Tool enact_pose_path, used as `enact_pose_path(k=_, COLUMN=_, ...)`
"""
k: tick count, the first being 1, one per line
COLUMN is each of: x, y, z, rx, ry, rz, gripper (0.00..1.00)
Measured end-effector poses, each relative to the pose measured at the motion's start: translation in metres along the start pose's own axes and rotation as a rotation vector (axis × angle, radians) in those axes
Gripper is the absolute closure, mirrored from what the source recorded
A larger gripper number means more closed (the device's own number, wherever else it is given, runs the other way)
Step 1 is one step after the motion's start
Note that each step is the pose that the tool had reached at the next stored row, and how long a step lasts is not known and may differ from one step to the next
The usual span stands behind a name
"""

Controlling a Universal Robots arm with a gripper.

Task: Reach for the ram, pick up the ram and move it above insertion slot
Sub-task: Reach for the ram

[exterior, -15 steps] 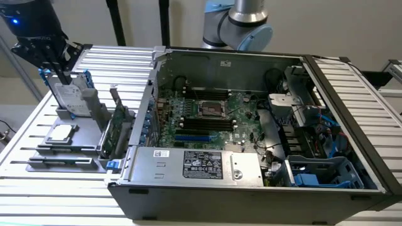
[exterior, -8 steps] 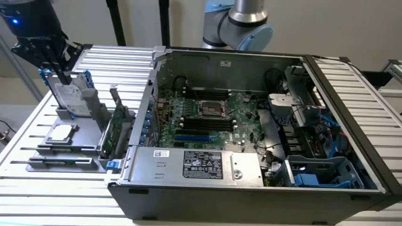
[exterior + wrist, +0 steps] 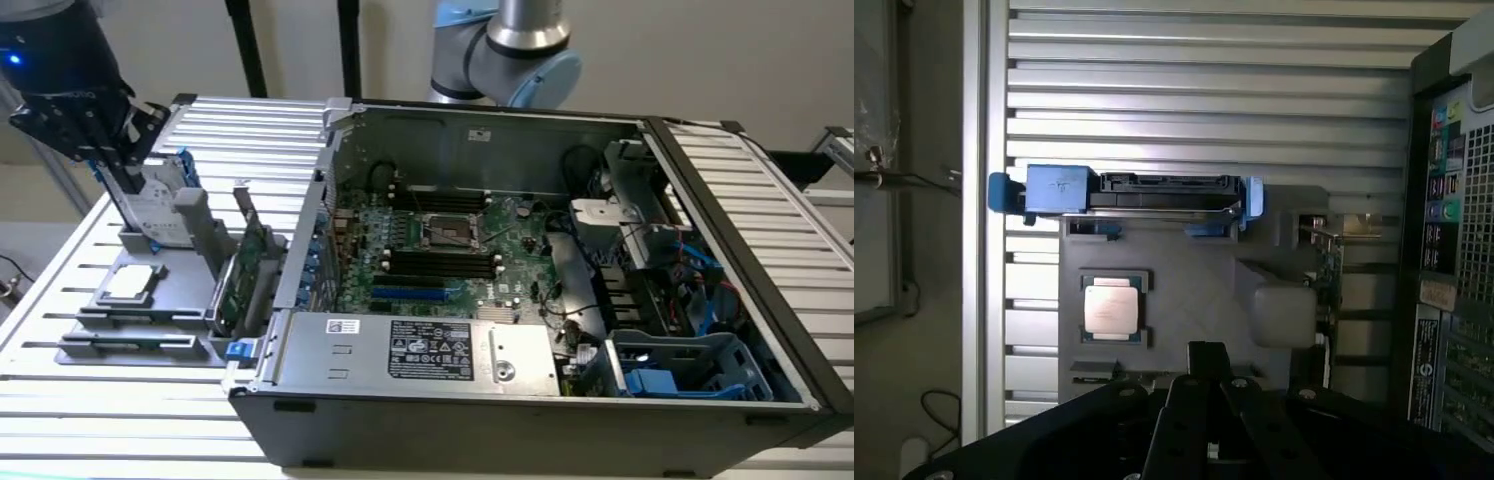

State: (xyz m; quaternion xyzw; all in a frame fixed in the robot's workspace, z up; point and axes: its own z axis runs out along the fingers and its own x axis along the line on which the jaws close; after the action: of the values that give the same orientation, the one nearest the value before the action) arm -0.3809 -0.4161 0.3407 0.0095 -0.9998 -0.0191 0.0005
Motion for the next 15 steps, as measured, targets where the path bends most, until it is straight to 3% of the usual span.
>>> enact_pose_path(k=10, x=0.001, y=-0.0447, z=0.0002, rx=0.0000, ry=0.0002, rz=0.000, gripper=0.89)
enact_pose_path(k=15, x=0.001, y=-0.0662, z=0.0013, rx=0.0003, ry=0.0042, rz=0.000, gripper=0.89)
